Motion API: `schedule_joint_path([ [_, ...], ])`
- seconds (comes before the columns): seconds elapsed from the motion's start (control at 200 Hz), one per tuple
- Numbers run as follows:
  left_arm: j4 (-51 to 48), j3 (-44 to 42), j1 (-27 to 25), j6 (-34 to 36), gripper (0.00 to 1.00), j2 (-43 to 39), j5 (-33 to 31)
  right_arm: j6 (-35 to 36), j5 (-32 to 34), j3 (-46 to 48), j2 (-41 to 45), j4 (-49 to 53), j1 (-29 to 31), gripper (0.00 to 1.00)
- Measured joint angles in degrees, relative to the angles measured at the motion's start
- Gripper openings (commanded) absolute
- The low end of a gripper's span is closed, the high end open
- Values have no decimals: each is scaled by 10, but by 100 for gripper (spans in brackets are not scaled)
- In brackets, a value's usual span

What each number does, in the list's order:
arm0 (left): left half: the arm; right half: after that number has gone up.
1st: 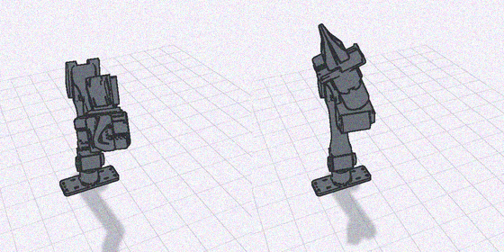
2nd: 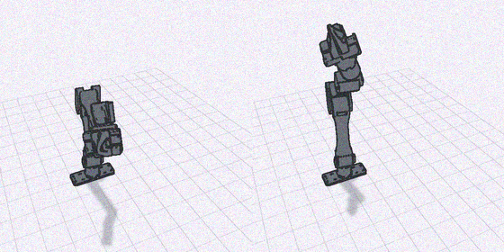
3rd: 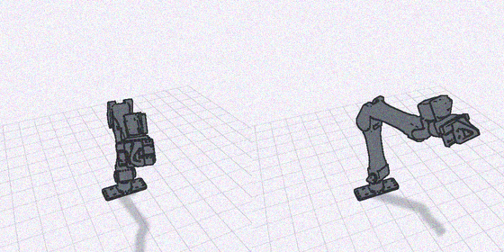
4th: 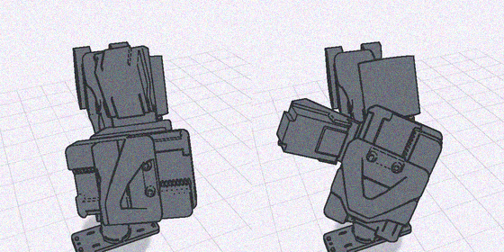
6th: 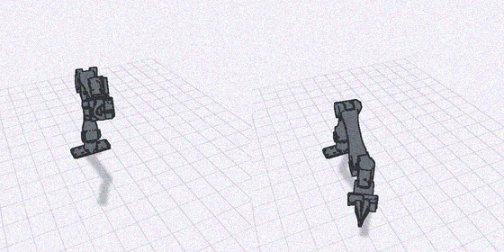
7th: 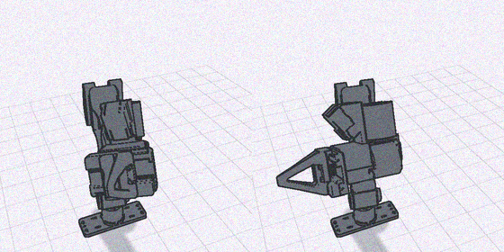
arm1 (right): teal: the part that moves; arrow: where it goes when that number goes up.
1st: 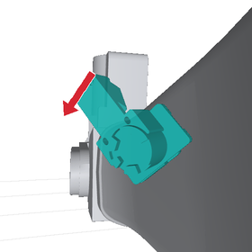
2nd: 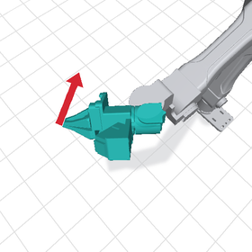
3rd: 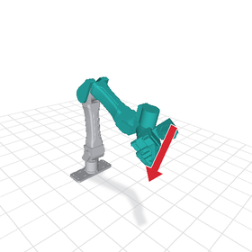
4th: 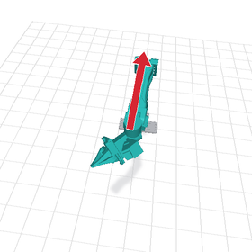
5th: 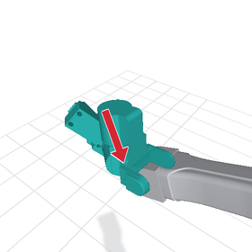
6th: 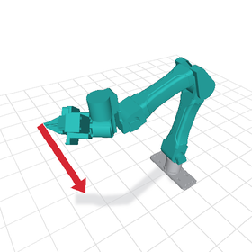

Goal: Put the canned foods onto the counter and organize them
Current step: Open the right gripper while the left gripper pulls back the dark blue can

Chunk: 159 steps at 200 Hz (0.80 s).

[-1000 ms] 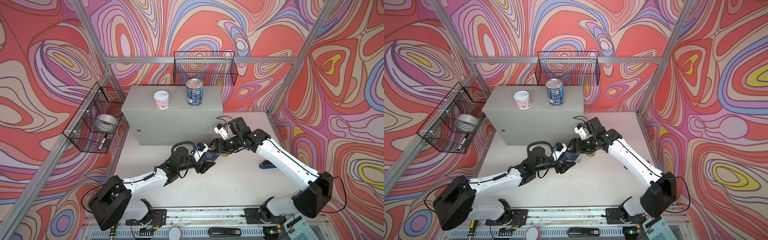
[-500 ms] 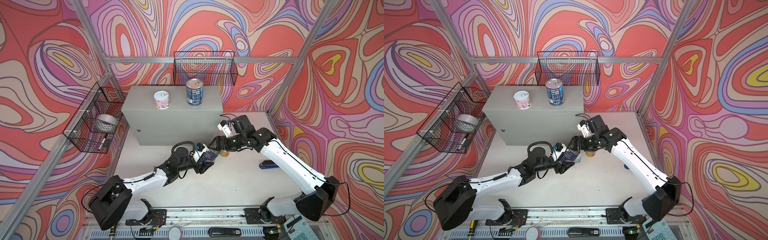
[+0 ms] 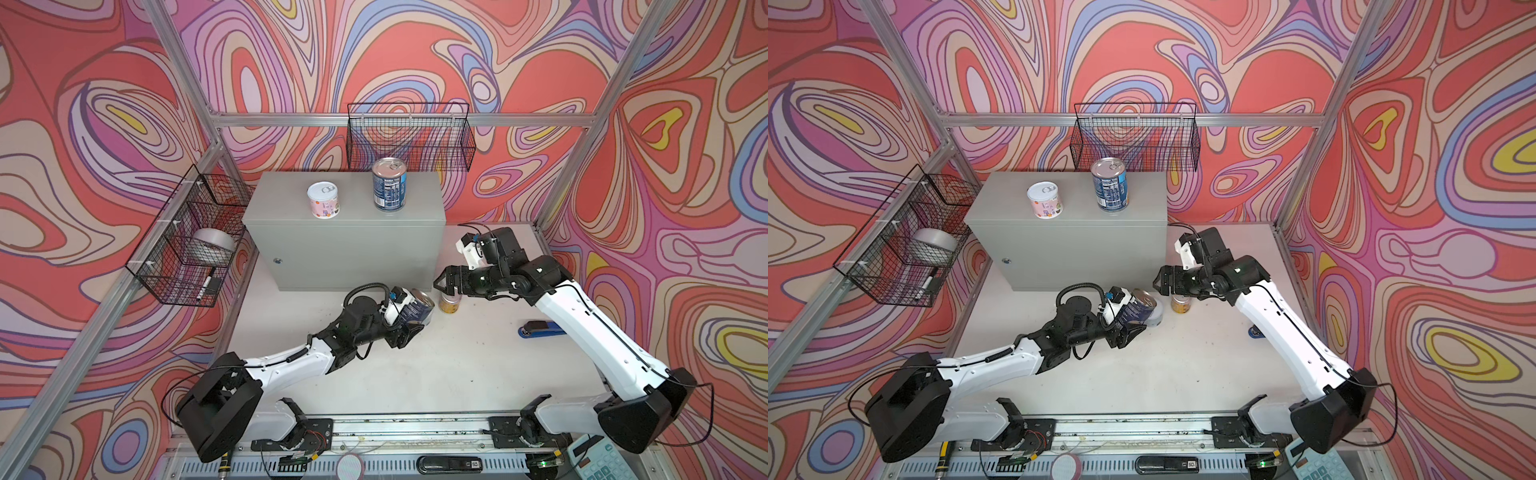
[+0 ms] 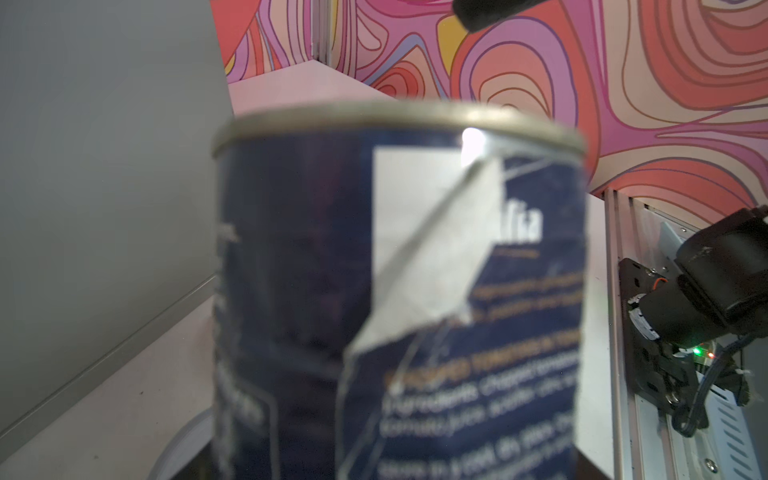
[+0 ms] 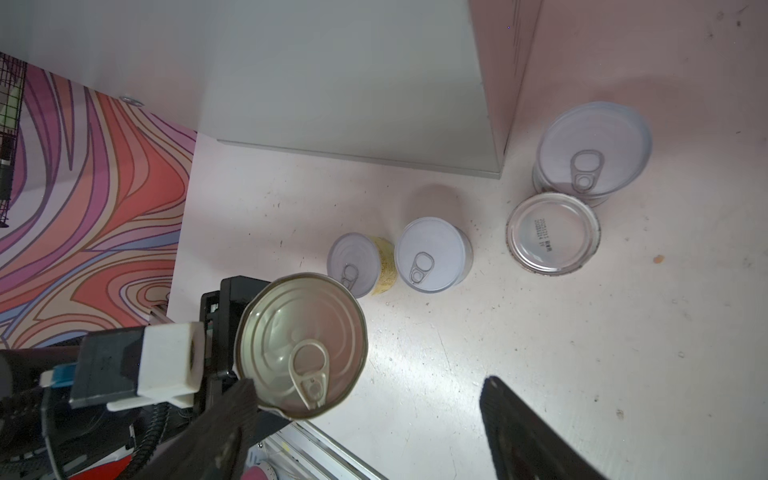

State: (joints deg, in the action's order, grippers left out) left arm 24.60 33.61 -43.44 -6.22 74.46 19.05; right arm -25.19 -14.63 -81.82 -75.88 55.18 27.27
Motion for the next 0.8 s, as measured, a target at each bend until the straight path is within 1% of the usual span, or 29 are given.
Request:
schedule_joint_path([
  [0.085,-34,5,0,-11,43,-23,-12,3,15,15,27,-15,-1,88],
  [0.235,-113,36,0,-29,42,-84,-35,12,33,83,108,-60,-2,87],
  [0.346,-173,80,0,-38,43,-128,-74,22,35,132,156,-97,-2,87],
  [0.471,-231,123,0,-46,45,-178,-126,36,33,180,186,-139,-2,87],
  [0.526,-263,141,0,-50,42,-202,-157,46,33,200,200,-160,-2,87],
  [0.606,-311,164,-1,-56,41,-232,-208,59,32,220,215,-184,-2,87],
  [0.796,-411,194,0,-70,41,-298,-379,89,27,237,231,-231,-2,86],
])
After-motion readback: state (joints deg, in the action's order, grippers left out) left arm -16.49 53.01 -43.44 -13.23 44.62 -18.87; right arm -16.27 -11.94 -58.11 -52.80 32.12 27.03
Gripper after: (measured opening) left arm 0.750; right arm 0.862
